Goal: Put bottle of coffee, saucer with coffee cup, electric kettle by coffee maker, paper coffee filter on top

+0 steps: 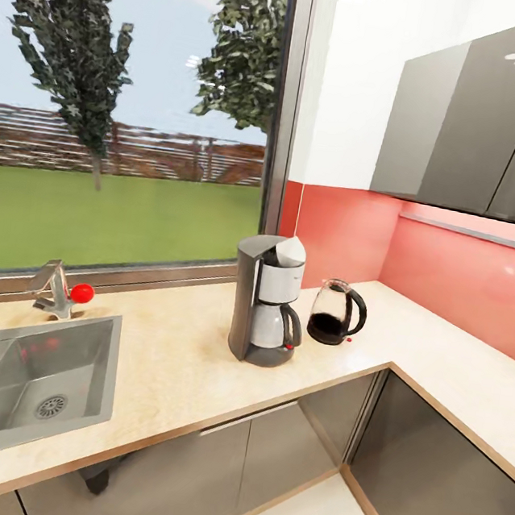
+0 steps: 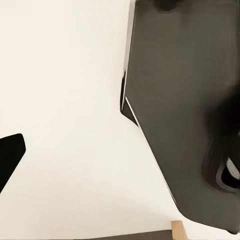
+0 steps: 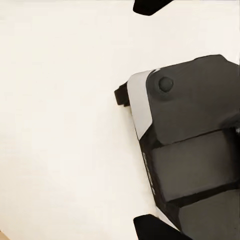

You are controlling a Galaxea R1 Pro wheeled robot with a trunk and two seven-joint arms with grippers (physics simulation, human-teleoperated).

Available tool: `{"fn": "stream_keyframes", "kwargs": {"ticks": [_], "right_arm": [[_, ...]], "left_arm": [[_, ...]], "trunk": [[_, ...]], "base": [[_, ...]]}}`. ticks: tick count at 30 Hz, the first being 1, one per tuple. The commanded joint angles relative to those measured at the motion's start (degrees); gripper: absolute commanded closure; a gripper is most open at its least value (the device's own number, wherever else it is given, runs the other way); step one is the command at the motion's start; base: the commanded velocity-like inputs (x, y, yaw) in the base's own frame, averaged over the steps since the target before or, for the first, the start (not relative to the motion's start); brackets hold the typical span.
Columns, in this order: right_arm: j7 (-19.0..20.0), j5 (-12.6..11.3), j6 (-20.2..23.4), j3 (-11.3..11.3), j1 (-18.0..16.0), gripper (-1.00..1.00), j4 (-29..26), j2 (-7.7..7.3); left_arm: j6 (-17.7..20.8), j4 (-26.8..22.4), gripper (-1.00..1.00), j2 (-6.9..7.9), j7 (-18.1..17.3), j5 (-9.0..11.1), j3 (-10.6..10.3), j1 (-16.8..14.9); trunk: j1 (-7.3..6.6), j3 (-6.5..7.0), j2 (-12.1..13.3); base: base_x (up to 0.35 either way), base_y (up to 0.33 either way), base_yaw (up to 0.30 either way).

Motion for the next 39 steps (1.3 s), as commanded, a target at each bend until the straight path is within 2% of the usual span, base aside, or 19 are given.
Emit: {"fn": "stream_keyframes", "kwargs": {"ticks": [1, 2, 3, 4, 5, 6, 7, 10, 14, 21, 30, 39], "right_arm": [[3.1, 2.4, -3.8, 1.5, 0.1, -1.0, 3.0, -0.07], [5.0, 3.8, -5.8, 1.8, 0.2, -1.0, 4.4, -0.1], [8.6, 6.6, -9.6, 2.4, 0.2, -1.0, 7.0, -0.19], [10.4, 7.9, -11.4, 2.5, 0.3, -1.0, 8.2, -0.31], [13.7, 10.3, -14.6, 2.8, 0.3, -1.0, 10.2, -0.63], [15.1, 11.4, -16.0, 2.9, 0.3, -1.0, 11.0, -0.81], [18.8, 14.8, -20.1, 3.1, 0.3, -1.0, 12.8, -1.31], [20.8, 16.9, -22.5, 3.3, 0.4, -1.0, 13.9, -1.85], [21.5, 17.6, -23.4, 3.3, 0.4, -1.0, 14.3, -2.39], [21.6, 17.6, -23.6, 3.3, 0.5, -1.0, 14.4, -3.63], [21.7, 17.9, -23.5, 3.4, 0.5, -1.0, 14.5, -3.5], [21.8, 17.9, -23.5, 3.3, 0.5, -1.0, 14.5, -3.52]], "left_arm": [[-0.8, 0.1, -1.0, -0.04, 0.0, 0.4, 0.1, 0.0], [-0.9, 0.1, -1.0, -0.05, 0.0, 0.4, 0.1, 0.0], [-1.2, 0.0, -1.0, -0.06, 0.0, 0.4, 0.1, -0.1], [-1.2, -0.2, -1.0, -0.05, 0.0, 0.4, 0.1, -0.1], [-1.4, -0.5, -1.0, -0.01, 0.0, 0.4, 0.1, 0.0], [-1.4, -0.7, -1.0, 0.01, 0.0, 0.4, 0.1, 0.0], [-1.6, -1.2, -1.0, 0.1, 0.0, 0.4, 0.1, 0.0], [-2.7, -1.4, -1.0, 0.19, 0.0, 0.5, 0.2, 0.0], [-3.6, -1.5, -1.0, 0.2, 0.0, 0.6, 0.2, 0.0], [-3.9, -2.9, -1.0, 0.04, 0.0, 0.6, 0.2, 0.0], [-3.9, -4.0, -1.0, -0.1, -0.6, 0.6, 0.2, -0.1], [-4.0, -5.2, -1.0, -0.71, -0.6, 0.6, 0.3, -0.1]], "trunk": [[0.02, 0.0, 0.0], [0.02, 0.0, 0.0], [0.02, 0.0, 0.0], [0.02, 0.0, 0.0], [0.02, 0.0, 0.0], [0.02, 0.0, 0.0], [0.02, 0.0, 0.0], [0.02, 0.0, 0.0], [0.02, 0.0, 0.0], [0.02, 0.0, 0.0], [0.02, -0.39, 0.0], [0.02, -0.88, 0.0]], "base": [[0.0, 0.0, 0.0], [0.0, 0.0, 0.0], [0.0, 0.0, 0.0], [0.0, 0.0, 0.0], [0.0, 0.0, 0.0], [0.0, 0.0, 0.0], [0.0, 0.0, 0.0], [0.0, 0.0, 0.0], [0.0, 0.0, 0.0], [0.0, 0.0, -0.007], [-0.021, 0.004, 0.112], [-0.256, 0.109, 0.235]]}}
